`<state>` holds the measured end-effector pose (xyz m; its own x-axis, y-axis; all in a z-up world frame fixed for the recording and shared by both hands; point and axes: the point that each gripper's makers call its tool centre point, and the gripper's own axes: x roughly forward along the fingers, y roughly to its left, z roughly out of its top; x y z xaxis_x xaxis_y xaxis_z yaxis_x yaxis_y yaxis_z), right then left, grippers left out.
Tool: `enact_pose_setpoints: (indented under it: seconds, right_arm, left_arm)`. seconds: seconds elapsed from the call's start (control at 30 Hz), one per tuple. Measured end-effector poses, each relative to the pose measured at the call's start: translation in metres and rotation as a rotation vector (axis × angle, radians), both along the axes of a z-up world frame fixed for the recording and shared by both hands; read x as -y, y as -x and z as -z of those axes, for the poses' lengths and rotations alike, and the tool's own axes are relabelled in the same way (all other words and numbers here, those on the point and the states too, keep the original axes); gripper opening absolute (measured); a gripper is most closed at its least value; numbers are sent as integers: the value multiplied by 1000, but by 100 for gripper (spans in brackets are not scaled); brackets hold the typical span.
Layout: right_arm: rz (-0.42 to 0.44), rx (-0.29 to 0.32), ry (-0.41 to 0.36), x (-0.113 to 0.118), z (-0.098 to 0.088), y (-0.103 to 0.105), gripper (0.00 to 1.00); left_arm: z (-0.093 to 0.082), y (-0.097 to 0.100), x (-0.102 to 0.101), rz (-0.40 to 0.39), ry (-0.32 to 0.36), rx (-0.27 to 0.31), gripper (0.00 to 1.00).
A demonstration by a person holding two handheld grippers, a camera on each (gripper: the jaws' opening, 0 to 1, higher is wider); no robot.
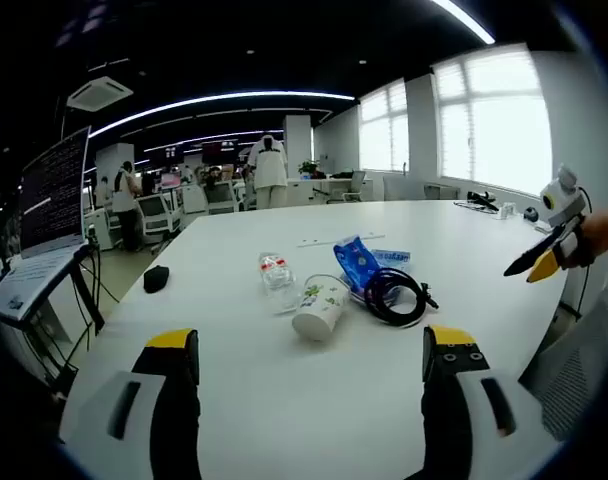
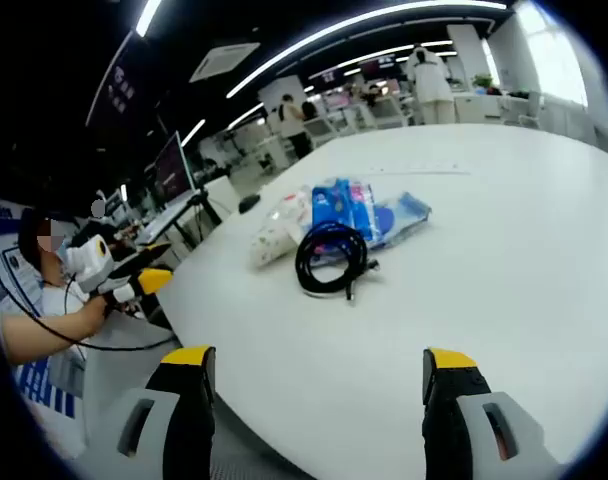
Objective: Arrange the tabletop items into an orderly group along one side of the table until the central work area is clear of visible clutter.
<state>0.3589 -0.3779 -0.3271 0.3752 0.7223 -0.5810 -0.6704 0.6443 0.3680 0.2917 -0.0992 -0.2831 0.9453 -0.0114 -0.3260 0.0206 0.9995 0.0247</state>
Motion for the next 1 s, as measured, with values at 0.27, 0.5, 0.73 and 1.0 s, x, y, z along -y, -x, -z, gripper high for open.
enact_pose_setpoints:
  seconds: [0.27,0.5,0.73,1.0]
  right_arm:
    - [24,-11,-4,7,-2,-2,86]
    - [-3,-24,-5,15,-5,3,85]
    - [-10,-12,-16,16,-5,1,85]
    - [222,57,-139,2,-27,-21,83]
  left_arm:
    - [3,0,-2,3,-4,-9,92]
    - [9,3,-7,7,-19,-30,90]
    - [10,5,-12,0,-26,-26,90]
    - [6,5,9,81,29,-2,88]
